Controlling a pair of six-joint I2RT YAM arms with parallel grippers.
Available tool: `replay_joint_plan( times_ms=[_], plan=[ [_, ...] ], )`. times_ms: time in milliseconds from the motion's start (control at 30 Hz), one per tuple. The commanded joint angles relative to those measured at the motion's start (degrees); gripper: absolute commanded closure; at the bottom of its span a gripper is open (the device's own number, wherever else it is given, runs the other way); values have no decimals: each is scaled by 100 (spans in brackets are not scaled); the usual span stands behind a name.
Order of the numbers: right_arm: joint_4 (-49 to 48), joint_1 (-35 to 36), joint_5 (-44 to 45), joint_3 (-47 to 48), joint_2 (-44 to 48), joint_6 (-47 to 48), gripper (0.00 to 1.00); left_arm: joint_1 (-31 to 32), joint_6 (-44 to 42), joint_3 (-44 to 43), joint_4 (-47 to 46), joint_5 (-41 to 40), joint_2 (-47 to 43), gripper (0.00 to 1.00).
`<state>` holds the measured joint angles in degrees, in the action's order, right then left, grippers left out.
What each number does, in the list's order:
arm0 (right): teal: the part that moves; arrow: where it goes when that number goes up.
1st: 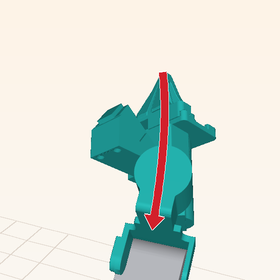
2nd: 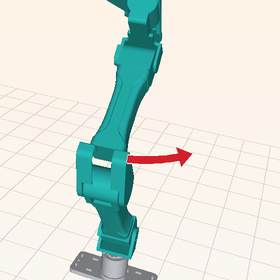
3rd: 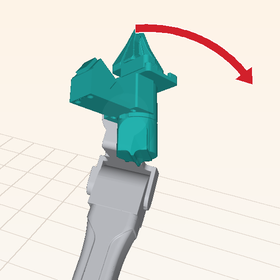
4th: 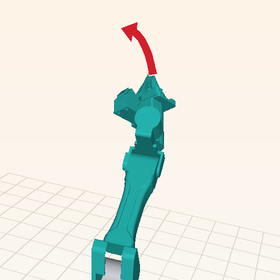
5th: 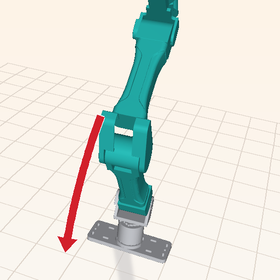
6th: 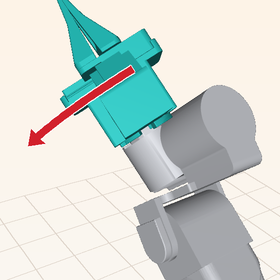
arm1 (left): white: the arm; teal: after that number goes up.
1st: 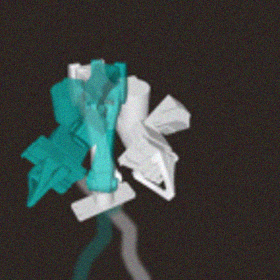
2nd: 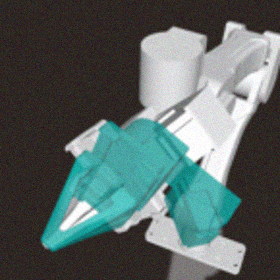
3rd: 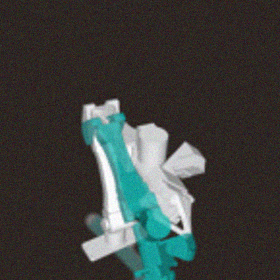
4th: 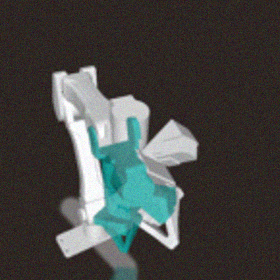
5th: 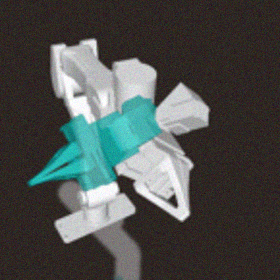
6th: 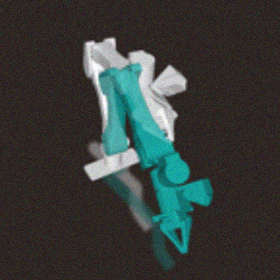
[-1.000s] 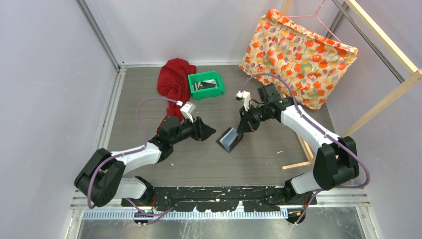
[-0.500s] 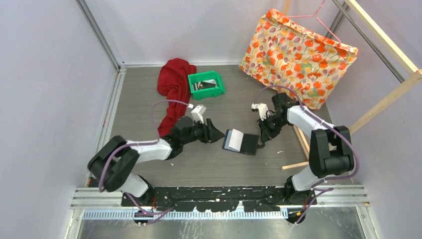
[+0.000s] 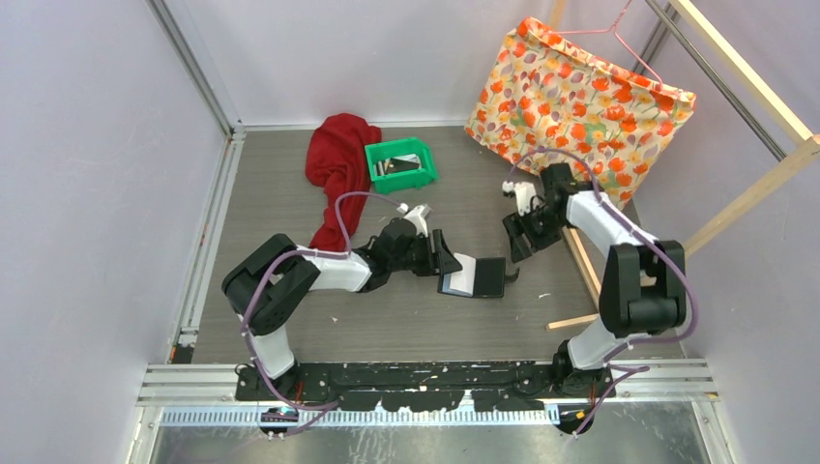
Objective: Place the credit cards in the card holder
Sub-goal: Open the card holder at the center of the board.
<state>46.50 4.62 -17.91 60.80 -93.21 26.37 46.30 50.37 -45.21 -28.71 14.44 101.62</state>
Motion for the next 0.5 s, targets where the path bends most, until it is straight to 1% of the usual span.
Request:
replay_joint_plan(
  times_ms=[0, 67, 133, 167, 200, 267, 367, 400, 433, 467],
  plan=[
    [367, -113, -444, 781, 892, 111, 32, 158, -172, -400, 699, -185, -111, 45],
    [548, -105, -882, 991, 1072, 59, 31, 228, -183, -514, 886, -205, -53, 44],
    [538, -71, -1516, 1074, 1152, -243, 32, 285, -201, -613, 1028, -214, 1, 44],
    [447, -19, -1861, 1041, 1115, -450, 35, 309, -203, -645, 1072, -221, 25, 44],
    [328, 71, -2196, 956, 1032, -719, 40, 323, -207, -673, 1113, -230, 38, 44],
    [249, 294, -2386, 747, 679, -981, 54, 350, -194, -734, 1215, -253, 50, 44],
    [297, 406, -2006, 555, -50, -965, 73, 382, -243, -787, 1468, -385, -19, 44],
    [414, 406, -1882, 588, -320, -897, 76, 394, -246, -788, 1541, -441, -48, 44],
    [514, 413, -1787, 636, -621, -863, 82, 404, -236, -794, 1601, -472, -66, 43],
    [571, 419, -1691, 657, -877, -864, 85, 406, -218, -808, 1645, -485, -76, 43]
  ],
)
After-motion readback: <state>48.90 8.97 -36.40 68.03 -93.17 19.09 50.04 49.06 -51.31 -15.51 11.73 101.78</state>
